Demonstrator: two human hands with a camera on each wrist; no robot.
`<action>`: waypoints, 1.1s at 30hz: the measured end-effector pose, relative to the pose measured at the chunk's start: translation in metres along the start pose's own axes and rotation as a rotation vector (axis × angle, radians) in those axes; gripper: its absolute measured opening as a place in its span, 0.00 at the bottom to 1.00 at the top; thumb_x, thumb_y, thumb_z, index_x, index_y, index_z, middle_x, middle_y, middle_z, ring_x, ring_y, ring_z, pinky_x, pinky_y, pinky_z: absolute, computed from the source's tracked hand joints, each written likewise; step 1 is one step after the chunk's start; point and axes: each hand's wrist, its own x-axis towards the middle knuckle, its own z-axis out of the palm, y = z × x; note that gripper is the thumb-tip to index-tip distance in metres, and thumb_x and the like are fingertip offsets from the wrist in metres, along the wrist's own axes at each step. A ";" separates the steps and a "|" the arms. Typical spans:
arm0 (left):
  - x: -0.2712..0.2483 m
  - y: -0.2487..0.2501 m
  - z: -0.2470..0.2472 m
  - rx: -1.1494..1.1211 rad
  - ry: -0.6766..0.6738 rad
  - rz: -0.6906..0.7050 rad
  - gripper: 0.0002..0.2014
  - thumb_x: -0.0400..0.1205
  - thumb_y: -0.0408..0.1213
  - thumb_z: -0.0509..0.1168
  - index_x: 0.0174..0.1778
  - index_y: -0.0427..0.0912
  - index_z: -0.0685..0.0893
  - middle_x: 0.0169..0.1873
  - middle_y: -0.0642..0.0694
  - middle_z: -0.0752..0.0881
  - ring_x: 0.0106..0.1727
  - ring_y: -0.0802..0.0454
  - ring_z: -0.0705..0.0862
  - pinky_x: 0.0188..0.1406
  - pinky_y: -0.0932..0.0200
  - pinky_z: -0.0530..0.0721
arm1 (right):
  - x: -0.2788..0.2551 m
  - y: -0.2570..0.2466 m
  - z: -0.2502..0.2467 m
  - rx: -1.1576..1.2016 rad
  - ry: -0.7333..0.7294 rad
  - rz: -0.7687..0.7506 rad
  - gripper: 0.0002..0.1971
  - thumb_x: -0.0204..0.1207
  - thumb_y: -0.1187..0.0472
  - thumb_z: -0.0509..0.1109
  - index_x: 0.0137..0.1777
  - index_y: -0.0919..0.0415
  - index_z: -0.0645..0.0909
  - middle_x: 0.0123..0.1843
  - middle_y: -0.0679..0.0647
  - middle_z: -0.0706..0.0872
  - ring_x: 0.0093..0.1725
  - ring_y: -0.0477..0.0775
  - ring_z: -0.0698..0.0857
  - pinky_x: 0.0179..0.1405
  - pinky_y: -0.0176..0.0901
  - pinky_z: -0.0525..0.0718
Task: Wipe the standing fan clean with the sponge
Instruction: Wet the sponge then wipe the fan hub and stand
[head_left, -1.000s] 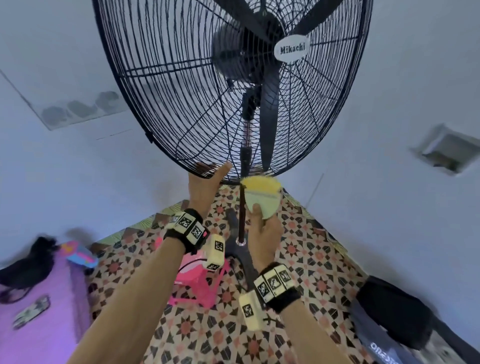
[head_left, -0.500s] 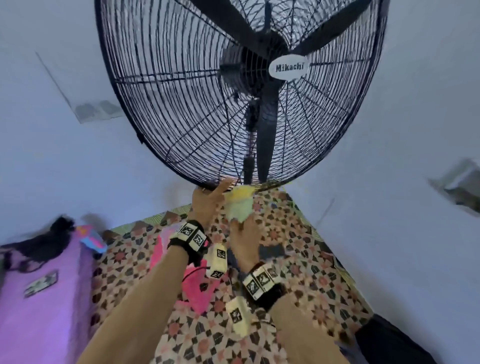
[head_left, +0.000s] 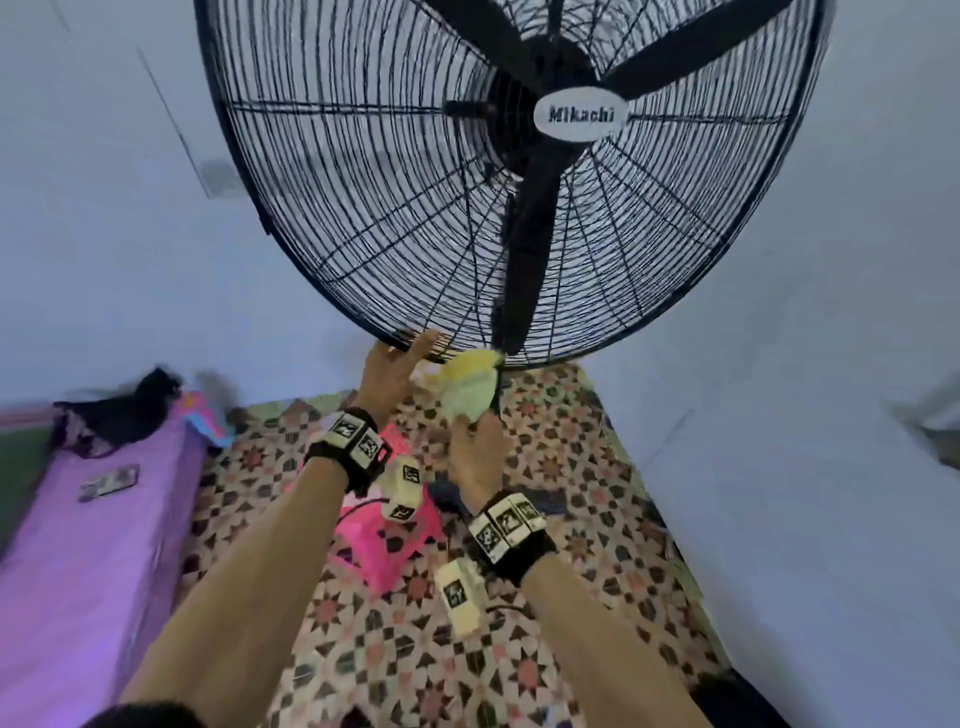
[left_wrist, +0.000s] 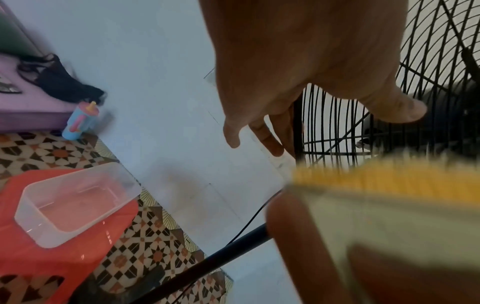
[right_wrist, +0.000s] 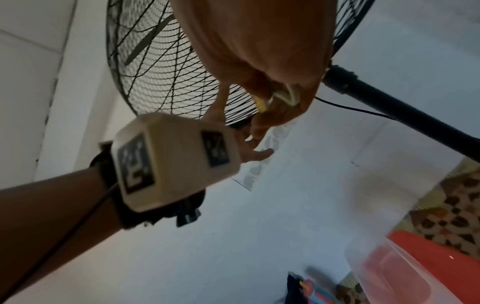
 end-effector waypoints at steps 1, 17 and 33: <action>-0.001 0.001 0.001 -0.005 -0.011 -0.003 0.26 0.84 0.51 0.73 0.66 0.32 0.84 0.59 0.41 0.89 0.38 0.65 0.90 0.28 0.72 0.84 | 0.003 0.004 -0.008 0.009 0.071 0.062 0.22 0.89 0.54 0.61 0.72 0.70 0.80 0.68 0.68 0.85 0.66 0.68 0.84 0.61 0.53 0.81; 0.011 -0.011 -0.007 0.007 -0.072 0.036 0.37 0.80 0.67 0.70 0.74 0.42 0.82 0.69 0.47 0.87 0.65 0.47 0.85 0.44 0.69 0.86 | 0.031 0.021 0.001 0.146 0.244 0.208 0.22 0.79 0.49 0.61 0.62 0.66 0.82 0.54 0.58 0.90 0.48 0.58 0.87 0.51 0.54 0.87; 0.002 0.001 -0.009 0.016 -0.190 0.060 0.57 0.70 0.81 0.66 0.88 0.48 0.62 0.84 0.47 0.71 0.81 0.49 0.73 0.73 0.47 0.79 | 0.030 0.000 -0.018 -0.101 0.425 0.148 0.26 0.84 0.61 0.62 0.81 0.68 0.68 0.67 0.66 0.84 0.63 0.67 0.86 0.60 0.54 0.85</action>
